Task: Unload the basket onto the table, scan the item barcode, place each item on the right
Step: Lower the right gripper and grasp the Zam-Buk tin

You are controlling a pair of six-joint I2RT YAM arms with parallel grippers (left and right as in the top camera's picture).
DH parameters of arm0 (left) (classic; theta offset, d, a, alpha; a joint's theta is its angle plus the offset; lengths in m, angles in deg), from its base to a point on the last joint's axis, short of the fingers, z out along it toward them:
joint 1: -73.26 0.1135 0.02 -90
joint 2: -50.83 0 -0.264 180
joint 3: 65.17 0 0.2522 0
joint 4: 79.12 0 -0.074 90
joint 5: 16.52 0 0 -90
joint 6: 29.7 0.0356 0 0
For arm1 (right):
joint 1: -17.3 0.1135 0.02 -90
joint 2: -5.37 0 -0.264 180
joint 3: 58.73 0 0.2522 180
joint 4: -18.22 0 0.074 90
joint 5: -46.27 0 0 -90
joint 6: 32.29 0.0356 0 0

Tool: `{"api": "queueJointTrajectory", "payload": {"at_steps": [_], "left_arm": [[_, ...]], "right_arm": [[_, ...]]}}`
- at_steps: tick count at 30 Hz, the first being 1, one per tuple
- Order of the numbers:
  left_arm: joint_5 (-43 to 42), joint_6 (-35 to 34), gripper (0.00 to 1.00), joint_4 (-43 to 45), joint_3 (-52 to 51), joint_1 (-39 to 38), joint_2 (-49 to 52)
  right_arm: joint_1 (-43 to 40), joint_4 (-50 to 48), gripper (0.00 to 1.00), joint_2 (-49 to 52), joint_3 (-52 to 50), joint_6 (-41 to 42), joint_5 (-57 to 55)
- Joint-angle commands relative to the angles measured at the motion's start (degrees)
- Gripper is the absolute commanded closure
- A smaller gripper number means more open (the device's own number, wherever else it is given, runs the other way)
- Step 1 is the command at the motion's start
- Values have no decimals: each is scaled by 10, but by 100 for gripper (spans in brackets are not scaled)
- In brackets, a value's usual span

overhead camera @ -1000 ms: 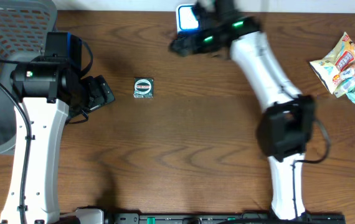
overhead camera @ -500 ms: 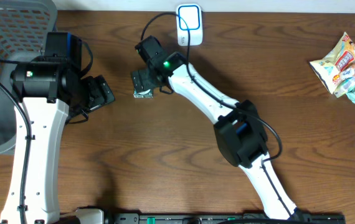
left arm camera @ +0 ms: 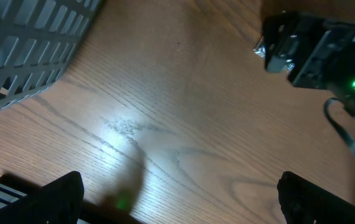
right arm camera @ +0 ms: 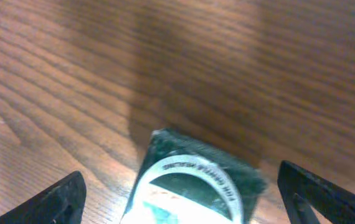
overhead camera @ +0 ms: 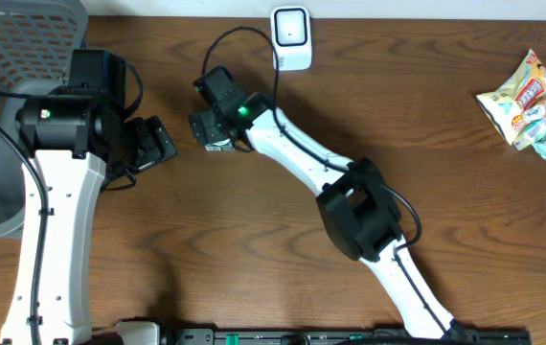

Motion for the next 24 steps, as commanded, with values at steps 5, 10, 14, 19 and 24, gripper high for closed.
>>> {"api": "queueJointTrajectory", "payload": {"at_steps": [5,10,14,19,24], "left_arm": [[3,-5,2,-4,1,0,3],[3,-5,2,-4,1,0,3],[3,-5,2,-4,1,0,3],[3,-5,2,-4,1,0,3],[3,-5,2,-4,1,0,3]], "right_arm": [[6,41,14,32,1,41,-78],[4,71,24,31,2,44,-103],[-1,118,32,15,2,43,-125],[-5,166,33,-15,2,-1,-143],[-4,205,44,-45,2,-46,-145]]}}
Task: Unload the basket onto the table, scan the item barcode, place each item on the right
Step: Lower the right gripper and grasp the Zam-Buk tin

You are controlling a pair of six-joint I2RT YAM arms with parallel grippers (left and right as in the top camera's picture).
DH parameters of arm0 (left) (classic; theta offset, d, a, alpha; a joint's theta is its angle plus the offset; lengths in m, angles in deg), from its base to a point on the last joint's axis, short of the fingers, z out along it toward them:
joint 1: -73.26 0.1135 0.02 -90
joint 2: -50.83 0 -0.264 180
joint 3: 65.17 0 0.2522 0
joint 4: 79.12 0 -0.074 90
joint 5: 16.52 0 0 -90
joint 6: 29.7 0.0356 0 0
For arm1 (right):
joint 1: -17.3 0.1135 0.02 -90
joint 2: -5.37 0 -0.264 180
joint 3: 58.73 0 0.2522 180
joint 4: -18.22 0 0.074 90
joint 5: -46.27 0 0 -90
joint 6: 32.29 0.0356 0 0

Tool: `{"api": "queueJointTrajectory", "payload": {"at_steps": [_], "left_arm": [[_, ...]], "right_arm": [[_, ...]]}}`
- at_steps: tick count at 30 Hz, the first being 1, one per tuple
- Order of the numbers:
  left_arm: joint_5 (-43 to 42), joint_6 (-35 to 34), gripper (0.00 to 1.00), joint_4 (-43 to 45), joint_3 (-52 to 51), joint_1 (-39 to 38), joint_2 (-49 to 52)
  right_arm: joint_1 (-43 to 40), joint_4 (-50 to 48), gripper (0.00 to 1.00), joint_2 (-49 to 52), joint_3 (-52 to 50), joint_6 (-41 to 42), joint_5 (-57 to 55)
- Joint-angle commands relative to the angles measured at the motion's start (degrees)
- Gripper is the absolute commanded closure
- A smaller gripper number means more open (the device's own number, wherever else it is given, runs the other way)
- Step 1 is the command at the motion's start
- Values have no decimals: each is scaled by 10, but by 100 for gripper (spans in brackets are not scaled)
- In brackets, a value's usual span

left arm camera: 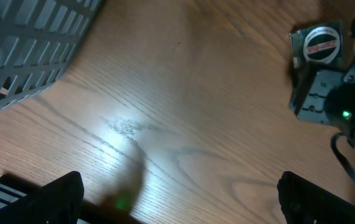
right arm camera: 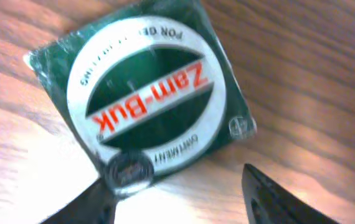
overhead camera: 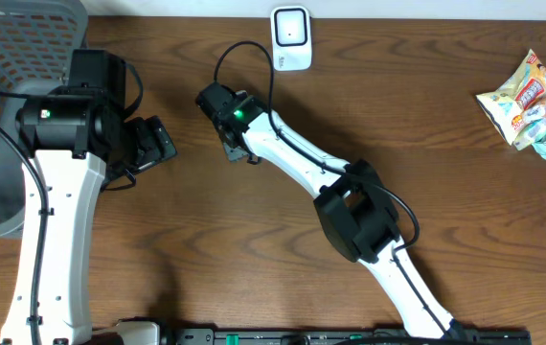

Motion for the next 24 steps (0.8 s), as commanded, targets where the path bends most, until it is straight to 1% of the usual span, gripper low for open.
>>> {"api": "queueJointTrajectory", "payload": {"at_steps": [1,3,6,7,8,9,10,12,15,17,19,24], "left_arm": [[3,-5,2,-3,1,0,3],[3,-5,2,-3,1,0,3],[3,-5,2,-3,1,0,3],[3,-5,2,-3,1,0,3],[3,-5,2,-3,1,0,3],[3,-5,2,-3,1,0,3],[3,-5,2,-3,1,0,3],[3,-5,3,-3,1,0,3],[3,-5,2,-3,1,0,3],[3,-5,2,-3,1,0,3],[3,-5,2,-3,1,0,3],[3,-5,2,-3,1,0,3]], "right_arm": [[-5,6,43,-47,-2,-56,-27],[-6,-17,39,-49,-2,-97,-32],[-11,-72,38,-47,-3,-208,-16],[-13,-87,36,-45,-3,-239,-7],[-16,-100,32,-43,-3,-264,3],[-20,-110,24,-42,-3,-281,18],[-23,-117,21,-41,-3,-290,35],[-31,-126,20,-39,-3,-314,74],[-44,-129,20,-37,-3,-320,83],[-54,-130,17,-33,-3,-321,104],[-66,-136,12,-27,-5,-324,153],[-77,-139,14,-7,-5,-336,193]]}}
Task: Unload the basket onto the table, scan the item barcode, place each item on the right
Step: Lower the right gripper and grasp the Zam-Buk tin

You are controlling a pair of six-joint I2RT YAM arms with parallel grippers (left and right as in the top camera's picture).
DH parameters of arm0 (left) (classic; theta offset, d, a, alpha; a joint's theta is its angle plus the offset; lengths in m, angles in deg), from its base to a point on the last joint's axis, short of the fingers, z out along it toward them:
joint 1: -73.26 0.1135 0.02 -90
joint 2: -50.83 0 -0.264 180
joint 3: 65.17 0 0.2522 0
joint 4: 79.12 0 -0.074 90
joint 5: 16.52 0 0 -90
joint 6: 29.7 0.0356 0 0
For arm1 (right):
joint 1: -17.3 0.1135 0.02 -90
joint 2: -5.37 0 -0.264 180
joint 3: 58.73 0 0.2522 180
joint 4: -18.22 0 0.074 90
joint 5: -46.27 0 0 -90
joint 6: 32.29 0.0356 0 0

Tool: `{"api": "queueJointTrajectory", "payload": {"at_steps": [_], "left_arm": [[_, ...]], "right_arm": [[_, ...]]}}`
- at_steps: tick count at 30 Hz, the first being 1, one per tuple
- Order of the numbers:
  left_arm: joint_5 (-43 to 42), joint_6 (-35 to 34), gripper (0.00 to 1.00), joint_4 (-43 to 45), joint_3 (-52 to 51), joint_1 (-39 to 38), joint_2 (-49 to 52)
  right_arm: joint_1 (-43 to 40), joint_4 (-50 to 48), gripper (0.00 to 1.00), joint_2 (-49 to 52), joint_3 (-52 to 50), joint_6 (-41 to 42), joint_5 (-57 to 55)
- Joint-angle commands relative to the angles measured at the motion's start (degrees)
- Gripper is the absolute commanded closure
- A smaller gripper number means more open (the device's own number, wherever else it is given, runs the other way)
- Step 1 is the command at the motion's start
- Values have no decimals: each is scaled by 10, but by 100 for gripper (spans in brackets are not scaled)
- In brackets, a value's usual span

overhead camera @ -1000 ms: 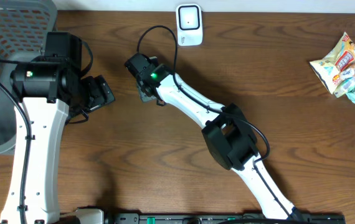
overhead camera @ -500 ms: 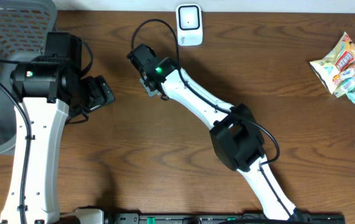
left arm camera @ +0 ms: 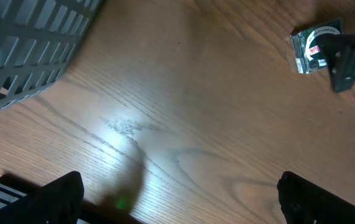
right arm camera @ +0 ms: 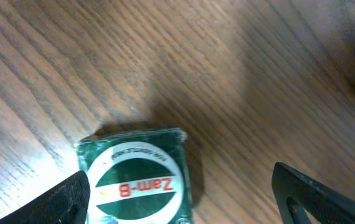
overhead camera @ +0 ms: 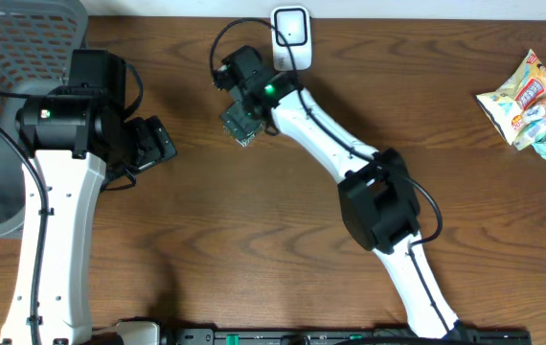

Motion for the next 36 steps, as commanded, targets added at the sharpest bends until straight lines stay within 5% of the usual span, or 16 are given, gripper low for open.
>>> {"api": "queueJointTrajectory", "payload": {"at_steps": [1,19,31,36], "left_arm": [[3,-5,2,-4,1,0,3],[3,-5,2,-4,1,0,3],[3,-5,2,-4,1,0,3],[3,-5,2,-3,1,0,3]], "right_arm": [[-3,1,14,18,-5,-20,48],[8,9,11,47,-7,-68,50],[7,27,42,43,-7,20,2],[7,92,44,7,-6,108,-48]]}}
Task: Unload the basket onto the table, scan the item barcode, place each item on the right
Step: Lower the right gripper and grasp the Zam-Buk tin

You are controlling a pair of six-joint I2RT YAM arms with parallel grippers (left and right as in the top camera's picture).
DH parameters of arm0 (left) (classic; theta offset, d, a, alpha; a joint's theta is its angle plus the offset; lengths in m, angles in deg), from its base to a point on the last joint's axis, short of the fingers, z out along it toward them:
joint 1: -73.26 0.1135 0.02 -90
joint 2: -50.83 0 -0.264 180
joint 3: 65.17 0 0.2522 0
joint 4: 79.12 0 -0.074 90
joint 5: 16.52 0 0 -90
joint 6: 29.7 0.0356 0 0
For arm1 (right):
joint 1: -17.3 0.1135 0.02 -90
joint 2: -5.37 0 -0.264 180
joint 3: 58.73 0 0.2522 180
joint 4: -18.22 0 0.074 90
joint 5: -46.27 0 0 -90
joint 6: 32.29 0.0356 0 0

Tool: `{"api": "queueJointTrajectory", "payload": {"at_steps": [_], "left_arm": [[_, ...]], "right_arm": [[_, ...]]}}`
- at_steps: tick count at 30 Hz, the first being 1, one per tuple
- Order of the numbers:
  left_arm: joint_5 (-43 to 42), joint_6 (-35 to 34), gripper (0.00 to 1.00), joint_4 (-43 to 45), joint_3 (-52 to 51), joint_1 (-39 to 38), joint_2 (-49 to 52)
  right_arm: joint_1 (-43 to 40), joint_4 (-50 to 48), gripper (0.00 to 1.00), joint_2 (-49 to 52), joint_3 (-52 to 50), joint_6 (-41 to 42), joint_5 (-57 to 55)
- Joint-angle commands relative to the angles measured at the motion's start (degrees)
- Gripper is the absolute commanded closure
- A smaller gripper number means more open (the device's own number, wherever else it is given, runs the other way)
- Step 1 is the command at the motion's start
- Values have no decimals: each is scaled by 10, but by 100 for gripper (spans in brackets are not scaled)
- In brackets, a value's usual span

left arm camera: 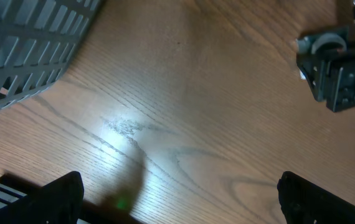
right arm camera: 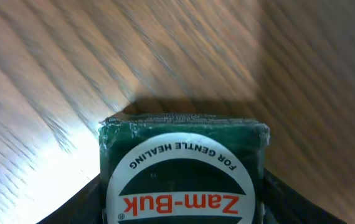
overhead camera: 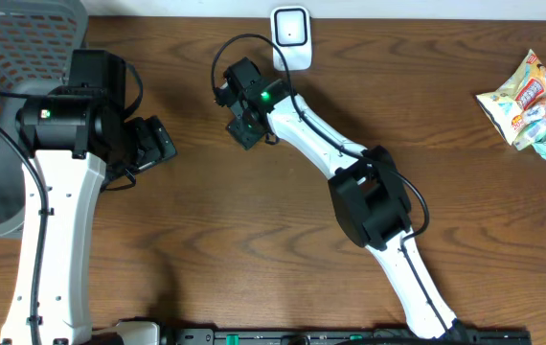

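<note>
A green Zam-Buk box (right arm camera: pixel 184 180) with a round white label fills the bottom of the right wrist view. My right gripper (right arm camera: pixel 184 208) is shut on it, with a dark finger pressed against each side. Overhead, that gripper (overhead camera: pixel 244 126) is low over the table, a short way in front and left of the white barcode scanner (overhead camera: pixel 290 38), and it hides the box. My left gripper (overhead camera: pixel 154 142) stands open near the basket with nothing between its fingers (left arm camera: pixel 53 196). Its wrist view shows the right gripper (left arm camera: pixel 339 81) at the upper right.
A grey slatted basket (overhead camera: pixel 10 57) fills the back left corner, its wall also seen in the left wrist view (left arm camera: pixel 28 37). Snack packets (overhead camera: pixel 527 96) lie at the far right. The right arm's links (overhead camera: pixel 364 206) stretch across the table's middle.
My right gripper was open, raised just behind the box lying on the table. It is now down over the box and shut on its sides. The left arm has not moved.
First my right gripper was open with the box at its fingertips, left of the scanner. The box then lay label-up on the table under the gripper. The gripper then stood nearer the scanner with the box left lying, and now grips it.
</note>
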Motion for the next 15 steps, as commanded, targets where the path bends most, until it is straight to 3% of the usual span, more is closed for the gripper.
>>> {"api": "queueJointTrajectory", "payload": {"at_steps": [1,3,9,14,15], "left_arm": [[3,-5,2,-3,1,0,3],[3,-5,3,-3,1,0,3],[3,-5,2,-3,1,0,3],[3,-5,2,-3,1,0,3],[3,-5,2,-3,1,0,3]], "right_arm": [[-1,51,47,-37,-4,90,-63],[0,91,51,-53,-4,136,-75],[-2,213,44,-85,-4,278,-90],[-9,226,39,-82,-5,334,-118],[-9,218,33,-81,-5,334,-118]]}}
